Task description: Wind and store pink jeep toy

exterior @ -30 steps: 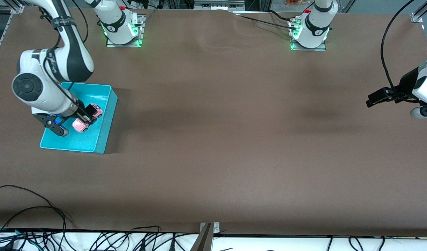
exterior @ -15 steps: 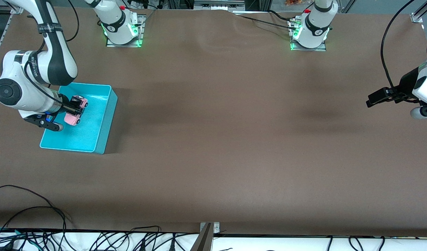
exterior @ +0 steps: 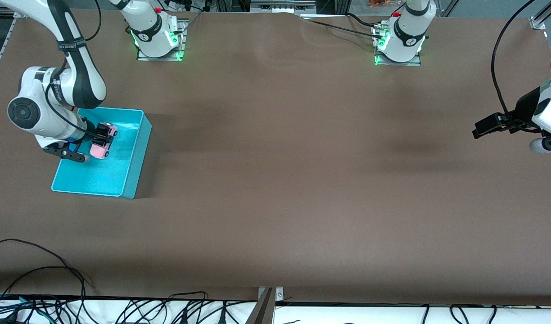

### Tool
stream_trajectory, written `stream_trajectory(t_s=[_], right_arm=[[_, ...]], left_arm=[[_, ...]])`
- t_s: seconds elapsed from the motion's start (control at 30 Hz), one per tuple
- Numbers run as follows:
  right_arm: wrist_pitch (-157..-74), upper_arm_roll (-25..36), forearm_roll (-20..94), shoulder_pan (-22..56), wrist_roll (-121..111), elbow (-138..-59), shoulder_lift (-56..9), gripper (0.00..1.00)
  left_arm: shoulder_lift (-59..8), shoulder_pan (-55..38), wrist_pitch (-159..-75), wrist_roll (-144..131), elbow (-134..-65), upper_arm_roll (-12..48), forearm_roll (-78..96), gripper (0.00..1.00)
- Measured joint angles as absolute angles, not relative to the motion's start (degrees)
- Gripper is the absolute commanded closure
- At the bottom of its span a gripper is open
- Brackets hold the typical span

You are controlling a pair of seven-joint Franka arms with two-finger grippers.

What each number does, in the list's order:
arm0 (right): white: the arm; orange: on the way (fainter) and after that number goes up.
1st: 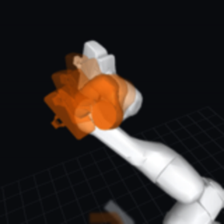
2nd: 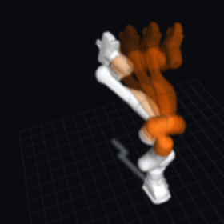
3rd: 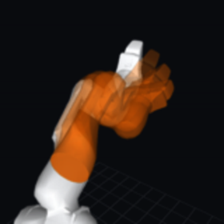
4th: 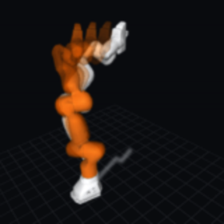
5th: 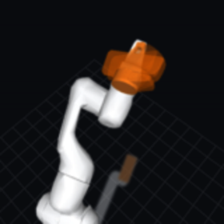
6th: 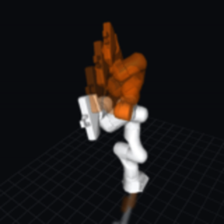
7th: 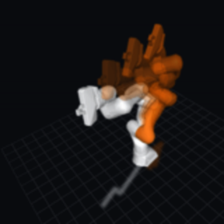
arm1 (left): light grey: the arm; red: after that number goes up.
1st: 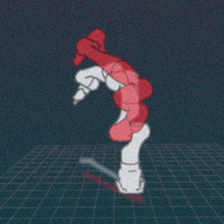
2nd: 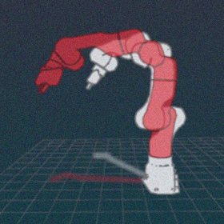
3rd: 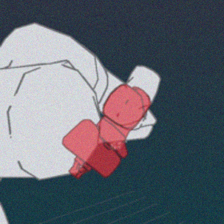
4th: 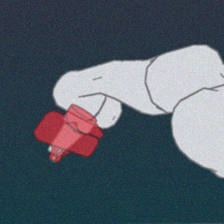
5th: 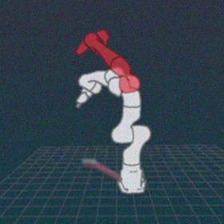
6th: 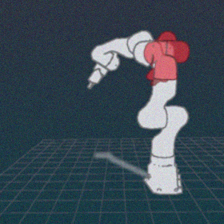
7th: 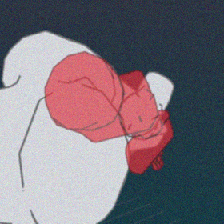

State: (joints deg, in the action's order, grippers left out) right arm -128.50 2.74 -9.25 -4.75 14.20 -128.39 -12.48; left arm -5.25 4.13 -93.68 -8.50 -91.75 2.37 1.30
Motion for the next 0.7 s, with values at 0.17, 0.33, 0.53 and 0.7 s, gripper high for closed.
stream_trajectory(t_s=[0.17,0.33,0.53,0.7], right_arm=[[-129.34,4.37,-9.25,-4.83,10.35,-129.34,-12.46,1.00],[-131.26,5.86,-9.25,-5.34,7.05,-130.23,-12.46,1.00],[-134.35,6.22,-9.25,-5.80,6.11,-131.95,-12.51,1.00],[-137.11,6.21,-9.25,-5.79,6.10,-133.48,-12.81,1.00]], left_arm=[[-5.30,4.13,-93.68,-8.50,-91.75,2.37,1.30,0.00],[-5.33,4.13,-93.69,-8.50,-91.75,2.37,1.30,0.00],[-5.36,4.12,-93.69,-8.50,-91.75,2.37,1.30,0.00],[-5.38,4.12,-93.69,-8.50,-91.75,2.37,1.30,0.00]])
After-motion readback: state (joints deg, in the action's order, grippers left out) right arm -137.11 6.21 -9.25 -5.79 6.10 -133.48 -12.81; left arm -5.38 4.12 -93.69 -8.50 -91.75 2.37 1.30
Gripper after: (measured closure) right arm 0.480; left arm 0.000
